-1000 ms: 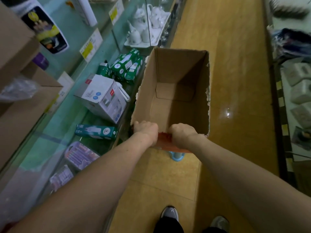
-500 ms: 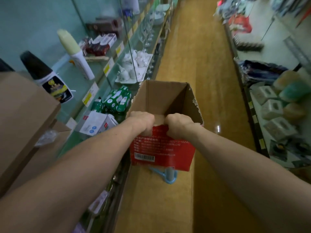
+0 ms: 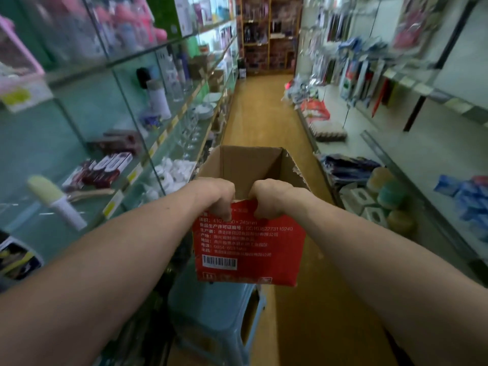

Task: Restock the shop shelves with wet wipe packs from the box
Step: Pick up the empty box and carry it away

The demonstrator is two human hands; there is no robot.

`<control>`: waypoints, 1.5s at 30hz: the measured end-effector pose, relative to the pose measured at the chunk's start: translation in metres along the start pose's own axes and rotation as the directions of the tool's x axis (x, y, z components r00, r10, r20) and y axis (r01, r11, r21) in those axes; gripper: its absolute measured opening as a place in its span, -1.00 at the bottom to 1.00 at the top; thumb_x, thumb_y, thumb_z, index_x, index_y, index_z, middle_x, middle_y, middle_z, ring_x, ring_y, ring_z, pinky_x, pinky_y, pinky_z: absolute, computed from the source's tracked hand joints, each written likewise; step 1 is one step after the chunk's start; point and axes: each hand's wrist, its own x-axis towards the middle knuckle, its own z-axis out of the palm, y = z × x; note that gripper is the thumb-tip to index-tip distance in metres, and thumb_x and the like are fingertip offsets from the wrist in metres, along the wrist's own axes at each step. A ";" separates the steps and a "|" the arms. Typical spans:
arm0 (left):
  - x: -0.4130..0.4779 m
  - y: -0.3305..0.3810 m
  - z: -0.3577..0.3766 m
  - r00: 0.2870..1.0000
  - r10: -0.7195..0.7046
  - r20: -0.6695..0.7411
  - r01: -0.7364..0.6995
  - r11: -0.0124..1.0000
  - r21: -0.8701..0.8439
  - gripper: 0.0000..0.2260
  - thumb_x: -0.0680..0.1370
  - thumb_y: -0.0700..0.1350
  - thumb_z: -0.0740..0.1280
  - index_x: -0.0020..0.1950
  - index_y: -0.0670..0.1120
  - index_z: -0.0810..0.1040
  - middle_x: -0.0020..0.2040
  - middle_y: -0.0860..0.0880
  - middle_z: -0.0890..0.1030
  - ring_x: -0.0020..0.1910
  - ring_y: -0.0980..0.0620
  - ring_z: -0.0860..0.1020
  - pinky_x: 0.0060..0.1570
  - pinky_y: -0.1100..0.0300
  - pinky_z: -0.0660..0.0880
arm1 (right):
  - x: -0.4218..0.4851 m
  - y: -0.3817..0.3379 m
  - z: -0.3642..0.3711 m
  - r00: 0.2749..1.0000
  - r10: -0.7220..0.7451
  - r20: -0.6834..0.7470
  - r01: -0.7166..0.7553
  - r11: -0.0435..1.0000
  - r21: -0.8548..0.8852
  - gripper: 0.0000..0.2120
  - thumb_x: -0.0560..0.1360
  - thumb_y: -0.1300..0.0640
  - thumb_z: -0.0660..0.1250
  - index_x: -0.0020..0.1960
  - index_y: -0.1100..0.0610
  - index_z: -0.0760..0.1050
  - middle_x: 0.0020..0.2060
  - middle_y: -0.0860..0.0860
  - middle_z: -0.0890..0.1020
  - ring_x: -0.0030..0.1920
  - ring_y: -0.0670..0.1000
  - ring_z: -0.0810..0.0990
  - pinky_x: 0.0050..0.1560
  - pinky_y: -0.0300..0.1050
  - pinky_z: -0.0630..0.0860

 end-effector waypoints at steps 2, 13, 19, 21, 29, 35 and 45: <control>0.018 0.018 -0.027 1.000 0.006 -0.011 -0.007 1.000 -0.026 -0.80 0.51 0.00 0.41 0.08 -0.05 0.61 -0.10 0.02 0.64 -0.12 0.05 0.63 -0.01 0.11 0.61 | 0.007 0.030 -0.020 1.000 0.008 -0.003 -0.008 1.000 -0.006 -0.84 0.47 0.16 0.37 0.05 0.08 0.54 -0.20 -0.01 0.56 -0.16 0.03 0.58 -0.28 -0.12 0.48; 0.119 0.107 -0.152 0.997 0.026 -0.070 -0.030 0.998 -0.059 -0.80 0.53 -0.02 0.39 0.10 -0.06 0.59 -0.10 0.01 0.64 -0.07 0.03 0.64 0.04 0.08 0.60 | 0.059 0.186 -0.107 0.998 0.032 -0.054 -0.035 0.998 -0.060 -0.91 0.47 0.14 0.37 -0.03 0.09 0.53 -0.20 0.00 0.56 -0.14 0.06 0.58 -0.26 -0.10 0.48; 0.189 0.124 -0.205 0.993 0.033 -0.113 -0.035 0.999 -0.019 -0.82 0.51 0.02 0.41 0.03 -0.04 0.57 -0.19 0.04 0.58 -0.07 0.01 0.63 0.05 0.05 0.59 | 0.114 0.249 -0.140 0.996 0.042 -0.081 -0.048 0.996 -0.069 -0.89 0.46 0.16 0.37 -0.01 0.09 0.54 -0.15 0.01 0.59 -0.11 0.05 0.59 -0.30 -0.12 0.45; 0.216 0.124 -0.220 0.992 0.031 -0.123 -0.033 0.999 -0.011 -0.82 0.51 0.02 0.41 0.02 -0.04 0.57 -0.20 0.04 0.58 -0.09 0.01 0.63 0.03 0.07 0.59 | 0.139 0.266 -0.149 0.995 0.046 -0.085 -0.052 0.997 -0.064 -0.84 0.46 0.16 0.37 0.03 0.08 0.57 -0.13 0.01 0.60 -0.11 0.06 0.60 -0.29 -0.13 0.45; 0.351 0.101 -0.300 0.989 0.058 -0.139 -0.057 0.998 0.012 -0.76 0.50 0.04 0.42 0.08 -0.07 0.58 -0.13 0.02 0.59 -0.10 0.01 0.62 0.03 0.06 0.60 | 0.266 0.334 -0.202 0.994 0.058 -0.095 -0.067 0.994 -0.085 -0.93 0.45 0.16 0.36 -0.06 0.05 0.54 -0.17 0.00 0.57 -0.09 0.07 0.58 -0.31 -0.16 0.39; 0.442 0.086 -0.372 0.982 0.072 -0.172 -0.077 0.997 -0.019 -0.72 0.51 0.02 0.42 0.16 -0.08 0.59 -0.14 0.02 0.61 -0.08 0.01 0.63 0.04 0.08 0.60 | 0.357 0.385 -0.253 0.990 0.062 -0.127 -0.074 0.992 -0.097 -0.88 0.45 0.13 0.38 -0.01 0.06 0.57 -0.19 -0.02 0.57 -0.14 0.04 0.57 -0.37 -0.17 0.38; 0.629 0.052 -0.477 0.978 0.043 -0.205 -0.062 0.994 -0.086 -0.72 0.51 0.00 0.42 0.17 -0.08 0.60 -0.06 -0.01 0.64 -0.07 0.00 0.64 0.03 0.08 0.60 | 0.549 0.481 -0.327 0.991 0.016 -0.134 -0.036 0.989 -0.146 -0.90 0.44 0.12 0.41 -0.05 0.03 0.57 -0.23 -0.03 0.55 -0.15 0.03 0.57 -0.27 -0.12 0.45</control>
